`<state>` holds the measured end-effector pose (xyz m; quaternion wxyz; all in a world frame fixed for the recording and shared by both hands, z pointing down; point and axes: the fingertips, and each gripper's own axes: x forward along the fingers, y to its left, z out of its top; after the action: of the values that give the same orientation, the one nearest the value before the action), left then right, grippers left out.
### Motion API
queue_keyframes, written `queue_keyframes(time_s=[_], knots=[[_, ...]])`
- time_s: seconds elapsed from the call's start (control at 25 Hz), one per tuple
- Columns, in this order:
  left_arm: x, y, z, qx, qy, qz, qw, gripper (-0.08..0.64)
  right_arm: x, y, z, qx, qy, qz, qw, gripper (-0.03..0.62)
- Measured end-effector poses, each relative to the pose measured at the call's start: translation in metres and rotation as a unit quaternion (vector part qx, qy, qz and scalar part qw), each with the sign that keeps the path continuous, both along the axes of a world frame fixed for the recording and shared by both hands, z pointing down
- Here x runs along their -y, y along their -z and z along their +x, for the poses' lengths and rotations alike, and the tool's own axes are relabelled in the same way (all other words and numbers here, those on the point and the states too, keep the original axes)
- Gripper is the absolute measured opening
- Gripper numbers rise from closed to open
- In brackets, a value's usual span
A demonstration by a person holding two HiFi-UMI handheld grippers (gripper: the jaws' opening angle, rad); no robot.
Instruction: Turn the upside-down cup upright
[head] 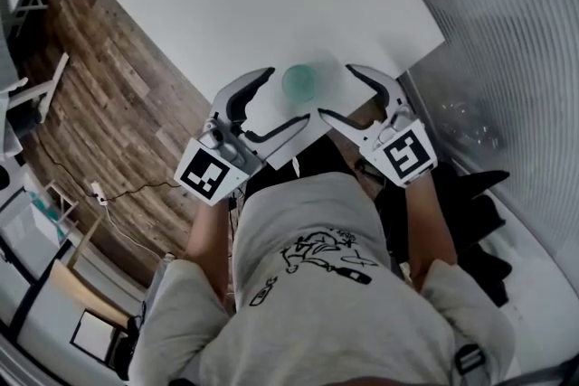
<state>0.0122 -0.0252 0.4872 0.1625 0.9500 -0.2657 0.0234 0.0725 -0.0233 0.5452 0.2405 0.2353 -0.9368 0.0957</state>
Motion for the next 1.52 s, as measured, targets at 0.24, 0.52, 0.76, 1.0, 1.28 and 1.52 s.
queue_keyframes(time_s=[0.24,0.52,0.76,1.0,1.28,1.52], knots=[[0.003,0.027,0.003,-0.017,0.016,0.016,0.9996,0.284,0.004,0.033,-0.004,0.043,-0.017,0.017,0.999,0.326],[0.006,0.063,0.002,-0.013,0.045,0.029,0.9985,0.182,0.013,0.088,-0.008,0.099,-0.056,0.016,0.993,0.188],[0.008,0.108,0.0,-0.038,0.072,0.039,0.9959,0.061,0.019,0.136,-0.013,0.13,-0.091,0.022,0.987,0.098],[0.007,0.142,-0.003,-0.057,0.1,0.041,0.9925,0.007,0.02,0.176,-0.015,0.174,-0.131,0.027,0.976,0.058],[0.004,0.16,-0.005,-0.064,0.118,0.042,0.9901,0.003,0.019,0.202,-0.022,0.198,-0.141,0.048,0.969,0.048],[0.001,0.171,-0.007,-0.068,0.124,0.044,0.989,0.003,0.015,0.211,-0.028,0.19,-0.146,0.063,0.969,0.04]])
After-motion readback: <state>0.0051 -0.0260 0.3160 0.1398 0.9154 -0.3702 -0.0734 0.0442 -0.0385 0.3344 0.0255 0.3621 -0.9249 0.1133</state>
